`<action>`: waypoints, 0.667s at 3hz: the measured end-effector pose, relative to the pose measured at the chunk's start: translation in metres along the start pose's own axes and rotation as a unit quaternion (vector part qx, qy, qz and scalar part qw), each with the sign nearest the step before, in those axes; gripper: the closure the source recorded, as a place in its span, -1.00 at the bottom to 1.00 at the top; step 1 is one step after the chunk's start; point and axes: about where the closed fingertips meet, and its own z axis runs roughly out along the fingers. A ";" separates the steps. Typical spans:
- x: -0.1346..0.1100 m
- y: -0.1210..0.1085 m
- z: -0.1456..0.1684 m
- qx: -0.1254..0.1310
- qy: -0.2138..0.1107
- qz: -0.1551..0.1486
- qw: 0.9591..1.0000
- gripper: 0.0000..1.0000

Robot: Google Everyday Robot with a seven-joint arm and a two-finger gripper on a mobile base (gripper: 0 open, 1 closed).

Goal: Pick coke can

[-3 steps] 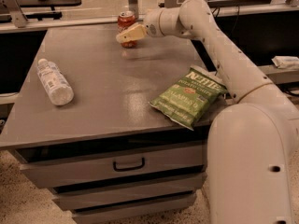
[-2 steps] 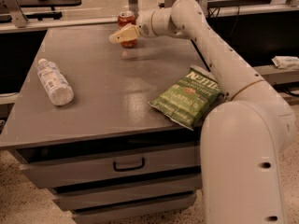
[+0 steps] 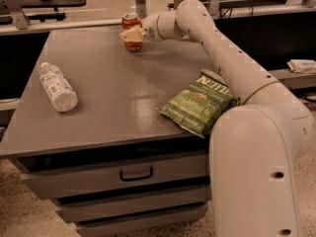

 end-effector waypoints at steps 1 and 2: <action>0.000 -0.007 -0.013 0.015 0.000 -0.007 1.000 0.30; -0.020 0.000 -0.041 -0.001 -0.015 -0.026 1.000 0.77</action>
Offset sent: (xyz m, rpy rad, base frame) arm -0.0609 -0.0407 0.0680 -0.0190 -0.1109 0.1234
